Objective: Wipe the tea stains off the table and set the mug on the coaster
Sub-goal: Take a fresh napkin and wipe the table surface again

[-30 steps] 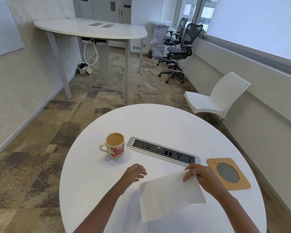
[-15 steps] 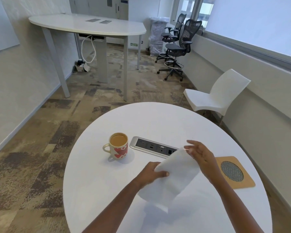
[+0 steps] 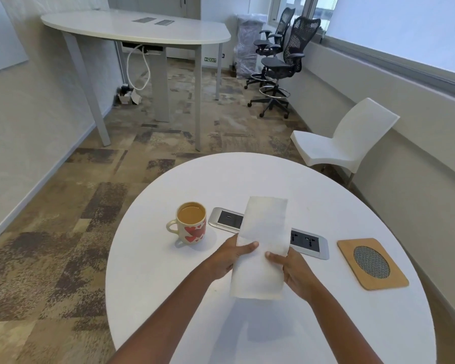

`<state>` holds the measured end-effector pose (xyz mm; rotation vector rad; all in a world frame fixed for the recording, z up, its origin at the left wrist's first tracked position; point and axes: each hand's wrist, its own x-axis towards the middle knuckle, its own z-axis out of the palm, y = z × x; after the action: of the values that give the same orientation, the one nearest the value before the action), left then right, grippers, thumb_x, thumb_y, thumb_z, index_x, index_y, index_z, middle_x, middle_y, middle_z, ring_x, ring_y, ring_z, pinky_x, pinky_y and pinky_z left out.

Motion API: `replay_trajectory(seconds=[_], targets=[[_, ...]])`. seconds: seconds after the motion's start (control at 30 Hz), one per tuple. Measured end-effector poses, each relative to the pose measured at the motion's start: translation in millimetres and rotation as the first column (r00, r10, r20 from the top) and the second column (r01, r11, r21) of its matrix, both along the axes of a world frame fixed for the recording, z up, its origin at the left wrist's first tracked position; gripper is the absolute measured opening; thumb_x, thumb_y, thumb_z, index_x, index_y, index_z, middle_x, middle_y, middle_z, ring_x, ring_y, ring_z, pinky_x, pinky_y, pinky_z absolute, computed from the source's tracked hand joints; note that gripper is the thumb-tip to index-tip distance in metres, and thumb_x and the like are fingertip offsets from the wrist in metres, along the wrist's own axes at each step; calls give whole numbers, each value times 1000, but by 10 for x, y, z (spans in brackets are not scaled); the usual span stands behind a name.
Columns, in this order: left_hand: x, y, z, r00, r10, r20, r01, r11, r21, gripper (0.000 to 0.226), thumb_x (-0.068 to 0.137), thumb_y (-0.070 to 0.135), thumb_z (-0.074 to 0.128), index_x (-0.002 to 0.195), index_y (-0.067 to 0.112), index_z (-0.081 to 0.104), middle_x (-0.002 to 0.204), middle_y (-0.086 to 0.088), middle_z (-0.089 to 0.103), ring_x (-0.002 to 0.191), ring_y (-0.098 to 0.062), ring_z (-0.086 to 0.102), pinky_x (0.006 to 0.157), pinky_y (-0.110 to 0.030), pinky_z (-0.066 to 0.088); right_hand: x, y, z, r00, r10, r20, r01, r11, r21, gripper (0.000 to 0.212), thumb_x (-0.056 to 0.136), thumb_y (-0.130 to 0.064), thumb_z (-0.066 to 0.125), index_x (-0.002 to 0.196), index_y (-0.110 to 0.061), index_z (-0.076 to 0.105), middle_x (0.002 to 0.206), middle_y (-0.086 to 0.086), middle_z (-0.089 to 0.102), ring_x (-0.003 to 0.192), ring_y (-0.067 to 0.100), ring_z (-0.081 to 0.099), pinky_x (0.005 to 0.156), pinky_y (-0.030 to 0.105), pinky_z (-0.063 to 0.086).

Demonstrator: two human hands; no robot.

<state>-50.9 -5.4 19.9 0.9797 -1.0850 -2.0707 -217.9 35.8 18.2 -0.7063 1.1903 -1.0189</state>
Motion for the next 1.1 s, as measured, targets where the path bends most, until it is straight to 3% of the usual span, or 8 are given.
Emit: replay_trajectory(seconds=[0.2, 0.33, 0.43, 0.6, 0.7, 0.8, 1.0, 1.1], targets=[[217, -162, -58, 999, 38, -26, -37, 999, 39, 38, 87, -10, 48, 112, 18, 52, 102, -4, 64, 88, -14, 65, 77, -24, 55, 30, -68, 93, 998, 62, 10, -61, 994, -89, 23, 81, 3, 57, 102, -5, 64, 86, 3, 76, 78, 19, 72, 65, 26, 58], [278, -170, -70, 994, 56, 93, -50, 997, -64, 26, 86, -14, 45, 86, 6, 62, 86, -3, 61, 69, -5, 65, 60, -11, 54, 21, -76, 73, 993, 111, -43, -116, 980, -162, 54, 28, -31, 88, 73, -9, 69, 70, -4, 70, 62, 10, 66, 54, 17, 51], [304, -184, -115, 971, 94, 219, -60, 986, -156, 36, 85, -16, 44, 67, 10, 61, 80, 0, 60, 75, -10, 57, 61, -8, 52, 55, -97, 5, 996, 89, -19, -91, 987, -133, 5, 58, -17, 74, 61, -18, 70, 68, -2, 65, 67, 19, 59, 51, 17, 47], [365, -205, -176, 935, 178, 307, -100, 962, -253, 45, 80, -22, 37, 58, 11, 59, 79, 2, 57, 78, -8, 54, 66, -11, 47, 120, -82, -41, 982, -156, 104, 150, 986, 68, 29, 93, -19, 43, 82, -18, 70, 74, 3, 66, 66, 17, 58, 53, 24, 39], [389, -219, -196, 921, 220, 320, -120, 945, -306, 49, 79, -23, 35, 56, 13, 60, 81, 2, 55, 81, -9, 53, 70, -13, 46, 157, -56, -7, 967, -170, 189, 138, 976, 168, 60, 89, -56, 36, 76, -14, 76, 66, 3, 74, 60, 18, 68, 58, 27, 47], [376, -219, -215, 919, 228, 321, -113, 934, -339, 57, 78, -24, 33, 51, 17, 62, 82, 2, 54, 82, -10, 52, 72, -14, 45, 250, -11, 14, 982, -90, 168, 58, 981, 187, 53, 87, -50, 46, 73, -9, 76, 70, 6, 74, 60, 20, 71, 49, 23, 53], [403, -188, -338, 825, 276, 492, 52, 831, -554, 37, 83, -14, 40, 97, 13, 62, 105, -5, 55, 93, -19, 57, 84, -18, 44, 340, -2, -40, 992, -55, -116, 75, 983, 169, 19, 92, -4, 47, 108, -1, 57, 87, 10, 67, 76, 22, 63, 59, 30, 55], [553, -132, -565, 630, 394, 669, 224, 733, -642, 39, 89, -2, 45, 125, 11, 50, 132, -8, 51, 123, -22, 50, 103, -27, 40, 267, -20, -86, 714, -112, -691, 151, 989, -4, 35, 92, 3, 38, 125, 2, 50, 112, 21, 62, 90, 28, 58, 75, 38, 48]])
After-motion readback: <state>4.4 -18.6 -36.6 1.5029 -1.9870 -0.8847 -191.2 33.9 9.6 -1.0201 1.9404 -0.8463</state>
